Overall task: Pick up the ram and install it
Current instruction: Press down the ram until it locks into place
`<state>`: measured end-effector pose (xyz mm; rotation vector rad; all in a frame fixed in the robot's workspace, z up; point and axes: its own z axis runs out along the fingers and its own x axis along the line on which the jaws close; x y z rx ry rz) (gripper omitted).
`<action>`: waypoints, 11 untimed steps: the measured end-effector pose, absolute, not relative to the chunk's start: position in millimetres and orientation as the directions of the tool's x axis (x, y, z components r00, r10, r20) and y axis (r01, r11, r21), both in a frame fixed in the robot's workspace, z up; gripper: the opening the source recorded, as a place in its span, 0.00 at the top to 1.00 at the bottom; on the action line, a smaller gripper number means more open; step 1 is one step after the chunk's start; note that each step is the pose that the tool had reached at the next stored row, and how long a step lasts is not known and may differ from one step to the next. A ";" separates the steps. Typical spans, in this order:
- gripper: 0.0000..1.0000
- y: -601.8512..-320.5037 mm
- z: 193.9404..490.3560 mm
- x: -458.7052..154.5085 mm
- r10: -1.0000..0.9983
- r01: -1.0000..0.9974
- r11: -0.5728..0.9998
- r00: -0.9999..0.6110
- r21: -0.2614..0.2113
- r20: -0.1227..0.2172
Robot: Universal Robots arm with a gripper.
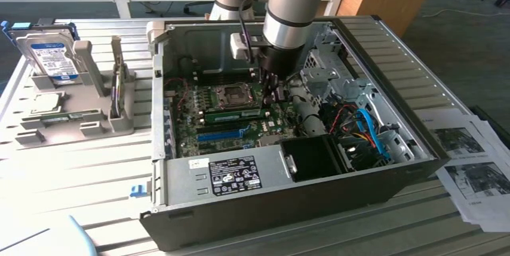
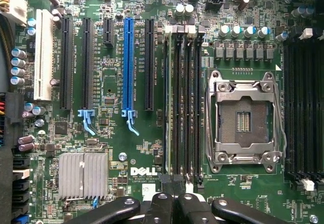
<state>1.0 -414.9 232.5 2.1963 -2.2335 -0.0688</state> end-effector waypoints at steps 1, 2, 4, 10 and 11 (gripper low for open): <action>0.91 -414.9 232.5 1.0 -1.000 -0.999 0.016 -0.017 0.037 -0.025; 0.91 -414.9 232.3 1.0 -1.000 -0.999 0.016 -0.017 0.037 -0.025; 0.91 -414.9 230.7 1.0 -1.000 -0.999 0.016 -0.017 0.037 -0.025; 0.91 -414.9 229.9 1.0 -1.000 -0.999 0.016 -0.017 0.037 -0.025; 0.91 -414.9 229.9 1.0 -1.000 -0.999 0.016 -0.017 0.037 -0.025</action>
